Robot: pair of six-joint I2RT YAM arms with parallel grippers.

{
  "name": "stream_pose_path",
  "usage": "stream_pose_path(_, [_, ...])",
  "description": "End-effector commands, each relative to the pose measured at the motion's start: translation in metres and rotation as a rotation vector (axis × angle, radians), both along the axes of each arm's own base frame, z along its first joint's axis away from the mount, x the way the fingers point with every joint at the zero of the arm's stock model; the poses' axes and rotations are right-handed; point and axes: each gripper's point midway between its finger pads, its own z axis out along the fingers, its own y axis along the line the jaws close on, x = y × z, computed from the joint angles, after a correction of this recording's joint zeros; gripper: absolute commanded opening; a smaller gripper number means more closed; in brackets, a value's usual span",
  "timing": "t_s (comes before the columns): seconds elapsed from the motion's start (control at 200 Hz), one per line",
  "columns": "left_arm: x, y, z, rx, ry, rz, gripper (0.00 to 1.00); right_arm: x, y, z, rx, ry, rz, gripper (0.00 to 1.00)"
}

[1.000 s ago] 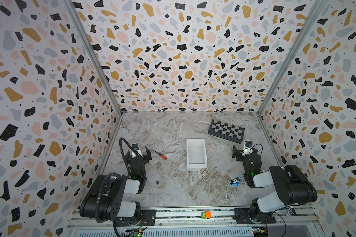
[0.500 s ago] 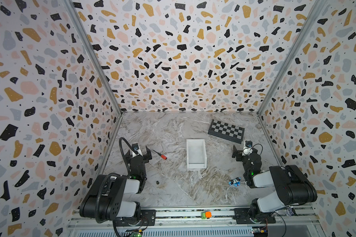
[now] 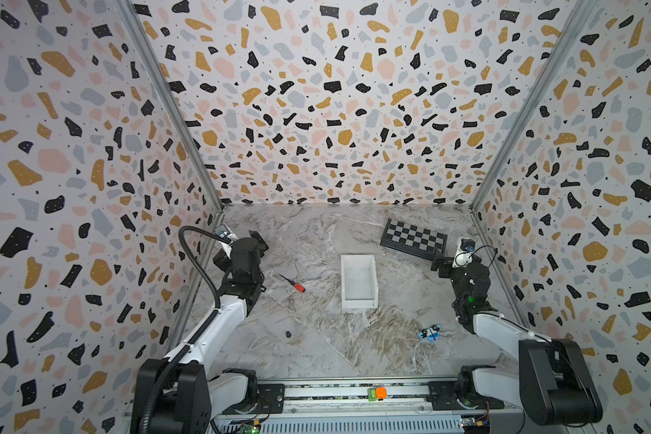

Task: Put the screwdriver in the bin
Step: 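Grasp the red-handled screwdriver with the left gripper while the right arm lifts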

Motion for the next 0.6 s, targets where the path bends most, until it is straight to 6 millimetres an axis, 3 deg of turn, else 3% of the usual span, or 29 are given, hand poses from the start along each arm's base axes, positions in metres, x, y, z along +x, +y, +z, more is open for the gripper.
stream_pose_path(0.0, [-0.035, -0.012, -0.048, -0.238, 0.235, 0.122, 1.00, -0.002, 0.011, 0.010, 0.129, 0.154, 0.040, 0.99])
stream_pose_path(0.115, [-0.036, -0.060, -0.047, -0.333, 0.302, 0.114, 1.00, 0.000, 0.021, 0.025, 0.180, 0.301, 0.064, 0.99])
stream_pose_path(0.19, [-0.035, -0.092, -0.047, -0.370, 0.324, 0.092, 0.92, -0.002, 0.034, 0.030, 0.203, 0.368, 0.128, 0.99])
stream_pose_path(0.305, [-0.029, -0.132, -0.072, -0.466, 0.368, 0.063, 0.91, -0.004, 0.052, 0.035, 0.229, 0.439, 0.225, 0.99])
stream_pose_path(0.405, [-0.033, -0.143, -0.100, -0.496, 0.435, 0.097, 0.82, -0.007, 0.068, 0.035, 0.253, 0.479, 0.308, 0.99])
stream_pose_path(0.596, [-0.037, -0.141, -0.128, -0.470, 0.482, 0.164, 0.69, -0.012, 0.080, 0.020, 0.256, 0.518, 0.365, 0.99])
